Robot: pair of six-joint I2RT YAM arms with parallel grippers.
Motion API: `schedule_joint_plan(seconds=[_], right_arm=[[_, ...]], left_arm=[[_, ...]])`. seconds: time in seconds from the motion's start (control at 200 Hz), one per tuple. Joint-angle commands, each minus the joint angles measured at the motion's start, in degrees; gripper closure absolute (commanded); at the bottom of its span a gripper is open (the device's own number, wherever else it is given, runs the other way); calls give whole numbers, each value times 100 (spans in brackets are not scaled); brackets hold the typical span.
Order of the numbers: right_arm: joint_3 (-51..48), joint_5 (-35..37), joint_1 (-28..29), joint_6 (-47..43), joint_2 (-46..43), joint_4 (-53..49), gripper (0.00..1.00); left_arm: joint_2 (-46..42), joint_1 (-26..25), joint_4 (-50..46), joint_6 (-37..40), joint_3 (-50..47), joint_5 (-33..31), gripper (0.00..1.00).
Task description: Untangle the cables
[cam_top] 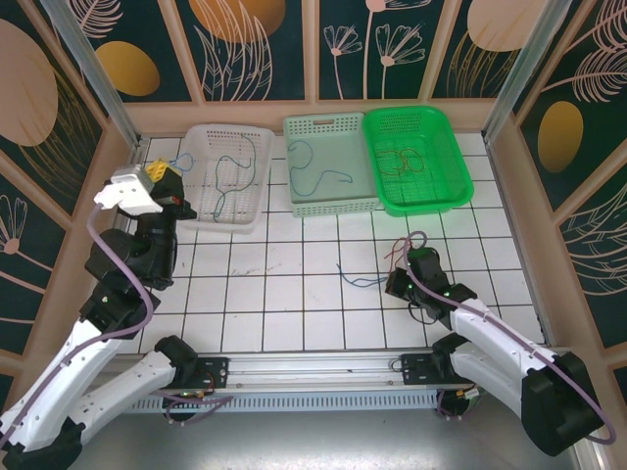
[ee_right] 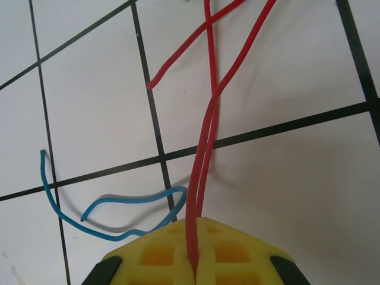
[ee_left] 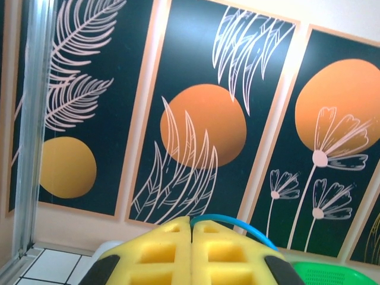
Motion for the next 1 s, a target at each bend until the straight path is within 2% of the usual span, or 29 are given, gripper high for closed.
schedule_joint_plan(seconds=[0.0,0.05,0.13,0.16,0.445,0.535,0.681,0.841,0.996], right_arm=[[-13,-200,-48,-248,-188,174,96],[65,-113,-44,-345,-340,126,78],[188,121,-44,-505,-578,-15,44],[234,198,-43,-576,-649,-66,36],[771,502,-44,-903,-623,-430,8],[887,592,-44,-902,-632,-479,5],[1157,896,-40,-1078,-698,-663,5],[1284,604,4,-1477,-858,-147,7],[1471,615,152,-1937,-785,347,10]], left_arm=[[191,-11,-189,-127,-94,345,100],[288,-8,-206,-211,-122,541,100],[438,-11,-242,-299,-92,768,100],[480,-5,-242,-317,-75,831,100],[587,-11,-132,-292,106,885,99],[629,-4,-113,-300,110,906,99],[843,-9,-13,-426,108,1362,99],[1275,-3,127,-587,292,2059,99],[1581,-12,231,-674,338,2436,99]])
